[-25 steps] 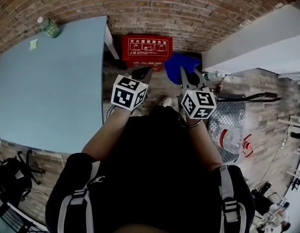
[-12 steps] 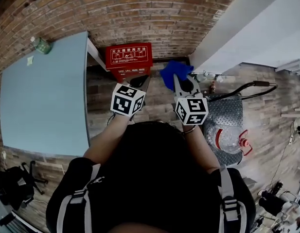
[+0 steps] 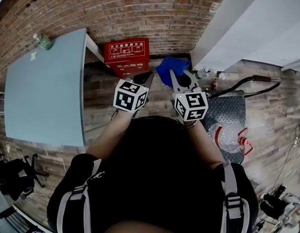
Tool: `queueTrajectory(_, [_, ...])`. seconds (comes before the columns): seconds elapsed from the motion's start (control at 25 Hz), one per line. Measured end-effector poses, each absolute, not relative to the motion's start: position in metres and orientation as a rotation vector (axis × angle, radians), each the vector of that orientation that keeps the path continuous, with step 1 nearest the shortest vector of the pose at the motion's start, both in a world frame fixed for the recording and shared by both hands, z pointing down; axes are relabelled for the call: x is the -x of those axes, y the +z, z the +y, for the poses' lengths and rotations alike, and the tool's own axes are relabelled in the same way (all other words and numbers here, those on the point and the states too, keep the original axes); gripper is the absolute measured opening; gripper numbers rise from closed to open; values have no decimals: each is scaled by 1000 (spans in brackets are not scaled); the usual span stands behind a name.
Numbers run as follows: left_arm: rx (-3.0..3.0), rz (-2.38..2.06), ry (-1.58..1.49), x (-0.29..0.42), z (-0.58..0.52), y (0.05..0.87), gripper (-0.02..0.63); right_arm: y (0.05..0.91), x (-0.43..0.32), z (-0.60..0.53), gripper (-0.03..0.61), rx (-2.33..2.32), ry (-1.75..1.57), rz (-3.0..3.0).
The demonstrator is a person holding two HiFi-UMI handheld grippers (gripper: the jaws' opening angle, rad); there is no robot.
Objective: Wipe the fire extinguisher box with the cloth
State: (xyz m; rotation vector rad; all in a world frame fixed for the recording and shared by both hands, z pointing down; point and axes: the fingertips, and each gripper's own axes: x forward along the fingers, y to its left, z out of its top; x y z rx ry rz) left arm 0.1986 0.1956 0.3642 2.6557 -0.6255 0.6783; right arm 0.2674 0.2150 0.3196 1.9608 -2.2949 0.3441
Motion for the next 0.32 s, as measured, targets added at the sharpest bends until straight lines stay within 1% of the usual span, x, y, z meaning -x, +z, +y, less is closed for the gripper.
queueTrajectory(0.2, [-2690,-600,643,-225,200,358,-2,308,-286,228,41,-1948,176,-2260])
queueTrajectory(0.32, [-2697,-592,626,-236,201,356,-2,304,-297,233,41,-1964,151,-2244])
